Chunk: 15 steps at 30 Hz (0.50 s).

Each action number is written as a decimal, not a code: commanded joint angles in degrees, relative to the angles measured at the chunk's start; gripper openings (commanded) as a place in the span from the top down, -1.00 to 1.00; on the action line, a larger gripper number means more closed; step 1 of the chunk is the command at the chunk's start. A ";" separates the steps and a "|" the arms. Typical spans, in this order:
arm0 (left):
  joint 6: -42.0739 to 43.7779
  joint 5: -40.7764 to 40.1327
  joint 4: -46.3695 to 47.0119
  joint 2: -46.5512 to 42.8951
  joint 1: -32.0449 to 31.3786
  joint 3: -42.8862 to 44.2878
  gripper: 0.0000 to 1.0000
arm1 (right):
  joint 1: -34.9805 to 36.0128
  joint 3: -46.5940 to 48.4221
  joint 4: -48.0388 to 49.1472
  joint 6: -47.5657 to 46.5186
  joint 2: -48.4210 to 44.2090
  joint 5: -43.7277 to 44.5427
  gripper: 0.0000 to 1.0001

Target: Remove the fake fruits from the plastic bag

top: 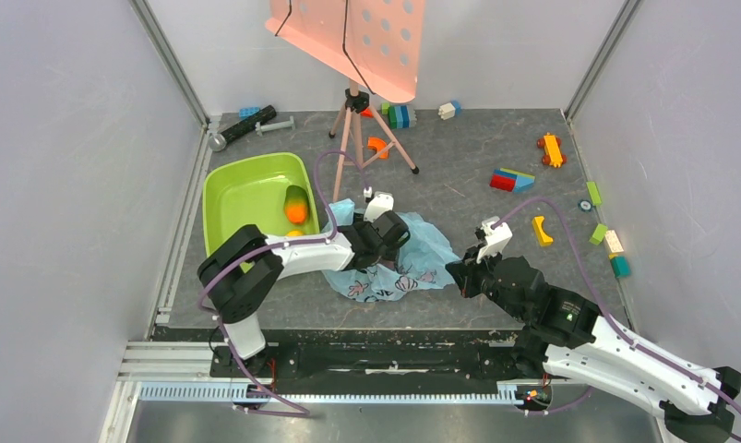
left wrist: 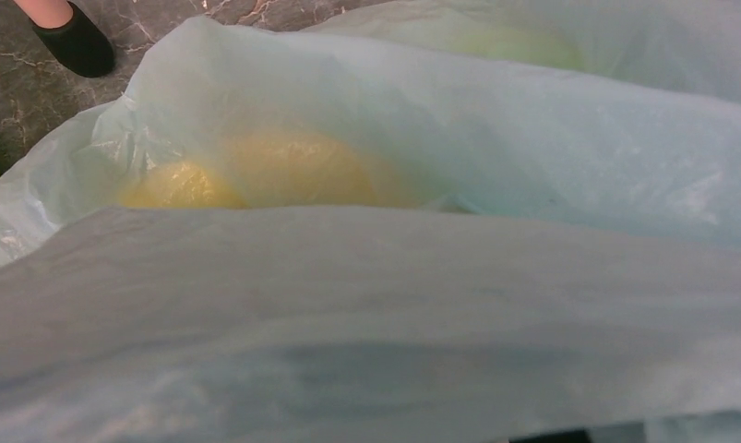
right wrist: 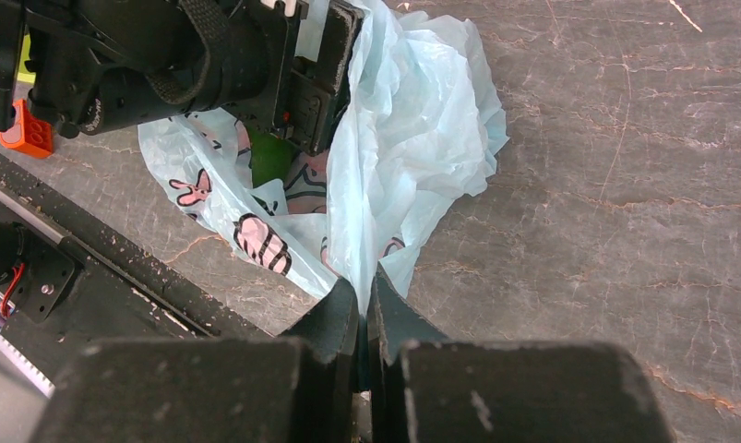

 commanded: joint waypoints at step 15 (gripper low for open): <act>2.23 8.69 2.05 -7.92 0.50 -2.66 -0.31 | 0.05 0.18 0.49 0.26 -0.59 0.70 1.00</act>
